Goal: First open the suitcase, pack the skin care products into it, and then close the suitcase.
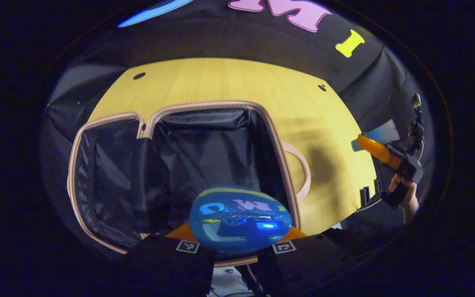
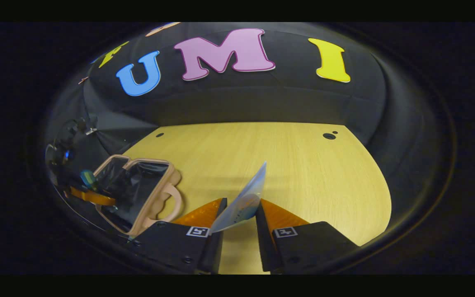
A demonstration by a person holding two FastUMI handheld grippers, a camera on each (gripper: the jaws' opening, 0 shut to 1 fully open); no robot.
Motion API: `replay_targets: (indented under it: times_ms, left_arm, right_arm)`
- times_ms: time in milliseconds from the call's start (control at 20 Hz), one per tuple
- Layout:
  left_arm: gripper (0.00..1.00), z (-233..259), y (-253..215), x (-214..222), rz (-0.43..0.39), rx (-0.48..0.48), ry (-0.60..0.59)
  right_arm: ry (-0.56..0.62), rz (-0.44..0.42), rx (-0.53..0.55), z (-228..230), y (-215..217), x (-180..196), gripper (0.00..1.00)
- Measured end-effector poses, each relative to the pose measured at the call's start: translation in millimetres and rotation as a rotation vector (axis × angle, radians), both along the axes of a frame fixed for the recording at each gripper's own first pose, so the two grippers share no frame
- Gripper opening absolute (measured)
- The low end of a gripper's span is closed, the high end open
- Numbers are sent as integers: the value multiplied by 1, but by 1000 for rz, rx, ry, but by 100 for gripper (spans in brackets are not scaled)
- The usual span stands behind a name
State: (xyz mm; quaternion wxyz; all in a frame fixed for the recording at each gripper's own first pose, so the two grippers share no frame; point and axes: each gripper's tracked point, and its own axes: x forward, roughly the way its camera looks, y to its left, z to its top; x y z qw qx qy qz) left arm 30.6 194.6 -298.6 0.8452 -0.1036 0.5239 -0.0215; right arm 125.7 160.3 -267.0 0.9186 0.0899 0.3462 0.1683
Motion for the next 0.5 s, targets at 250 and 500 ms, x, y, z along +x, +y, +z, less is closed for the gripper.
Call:
replay_targets:
  times_ms: [250, 500]
  left_arm:
    - [50, -40, 28, -21, 52, 108, 146]
    - [45, -57, 38, -18, 105, 135, 178]
  right_arm:
    - [-32, -9, -38, 18, 3, -16, 41]
    - [-11, -13, -43, 21, 21, -33, 41]
